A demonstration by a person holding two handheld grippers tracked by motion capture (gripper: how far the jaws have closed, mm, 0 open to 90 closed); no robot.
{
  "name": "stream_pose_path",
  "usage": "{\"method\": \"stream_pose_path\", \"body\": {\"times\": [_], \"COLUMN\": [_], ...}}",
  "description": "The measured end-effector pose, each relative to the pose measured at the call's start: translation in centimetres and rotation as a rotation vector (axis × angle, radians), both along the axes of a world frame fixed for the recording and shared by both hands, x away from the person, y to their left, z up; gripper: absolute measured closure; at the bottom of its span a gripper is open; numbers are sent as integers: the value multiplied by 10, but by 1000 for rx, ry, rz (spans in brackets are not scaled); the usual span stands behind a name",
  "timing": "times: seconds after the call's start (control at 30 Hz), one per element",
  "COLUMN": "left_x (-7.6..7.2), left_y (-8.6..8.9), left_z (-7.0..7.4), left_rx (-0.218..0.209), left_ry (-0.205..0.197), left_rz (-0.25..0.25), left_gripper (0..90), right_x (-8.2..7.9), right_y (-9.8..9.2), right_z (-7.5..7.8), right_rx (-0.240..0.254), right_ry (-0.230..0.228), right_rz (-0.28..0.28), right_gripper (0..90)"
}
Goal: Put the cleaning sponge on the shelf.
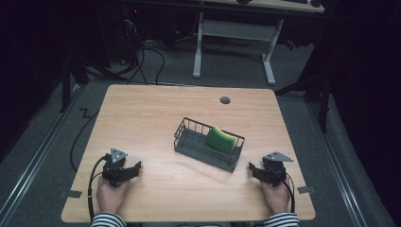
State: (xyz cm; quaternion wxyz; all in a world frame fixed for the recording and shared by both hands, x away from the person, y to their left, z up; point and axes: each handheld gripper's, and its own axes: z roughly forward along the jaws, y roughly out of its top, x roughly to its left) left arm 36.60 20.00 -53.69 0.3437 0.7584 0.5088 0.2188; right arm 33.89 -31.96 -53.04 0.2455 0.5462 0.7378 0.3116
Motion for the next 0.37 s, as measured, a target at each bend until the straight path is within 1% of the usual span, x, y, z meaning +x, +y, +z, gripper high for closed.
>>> {"method": "stream_pose_path", "body": {"times": [0.13, 0.37], "left_x": [0, 0], "left_y": [1, 0], "left_z": [0, 0], "left_rx": [-2, 1], "left_ry": [-1, -2], "left_rz": [5, 2], "left_gripper": [307, 303], "right_x": [0, 0], "right_y": [0, 0], "right_z": [0, 0], "right_rx": [2, 2], "right_ry": [2, 3], "right_rz": [-4, -2], "right_gripper": [347, 343]}}
